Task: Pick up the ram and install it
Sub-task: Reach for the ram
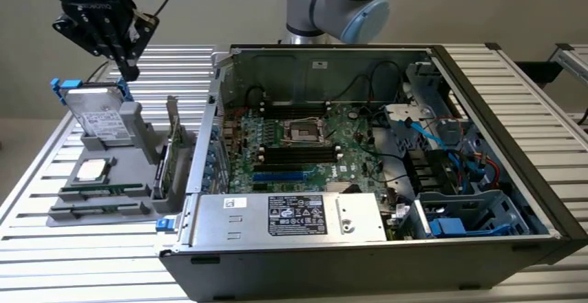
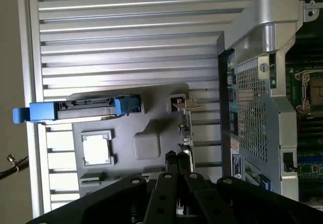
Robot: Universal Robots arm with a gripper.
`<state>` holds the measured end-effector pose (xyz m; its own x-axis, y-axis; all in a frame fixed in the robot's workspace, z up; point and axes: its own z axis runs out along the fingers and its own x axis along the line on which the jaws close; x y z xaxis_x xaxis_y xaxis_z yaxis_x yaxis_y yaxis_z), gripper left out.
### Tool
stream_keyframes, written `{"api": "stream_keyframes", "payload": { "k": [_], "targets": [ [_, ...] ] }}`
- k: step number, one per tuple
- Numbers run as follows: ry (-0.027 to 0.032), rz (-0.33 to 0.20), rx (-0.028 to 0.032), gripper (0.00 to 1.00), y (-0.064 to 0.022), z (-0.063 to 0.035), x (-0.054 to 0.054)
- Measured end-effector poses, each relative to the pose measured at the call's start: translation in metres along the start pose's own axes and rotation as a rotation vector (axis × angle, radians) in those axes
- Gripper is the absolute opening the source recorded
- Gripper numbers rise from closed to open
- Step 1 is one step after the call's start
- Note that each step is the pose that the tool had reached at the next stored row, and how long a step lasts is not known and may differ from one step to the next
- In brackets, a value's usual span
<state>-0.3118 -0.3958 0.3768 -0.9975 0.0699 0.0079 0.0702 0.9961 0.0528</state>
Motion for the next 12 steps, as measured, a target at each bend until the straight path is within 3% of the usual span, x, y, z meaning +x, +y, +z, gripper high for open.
{"api": "stream_keyframes", "payload": {
  "k": [5,12],
  "targets": [
    [0.0037,-0.001,-0.0001,0.1,-0.0033,0.0024,0.02],
    [0.0094,-0.016,0.0004,0.1,-0.0087,0.0045,0.031]
  ]
}}
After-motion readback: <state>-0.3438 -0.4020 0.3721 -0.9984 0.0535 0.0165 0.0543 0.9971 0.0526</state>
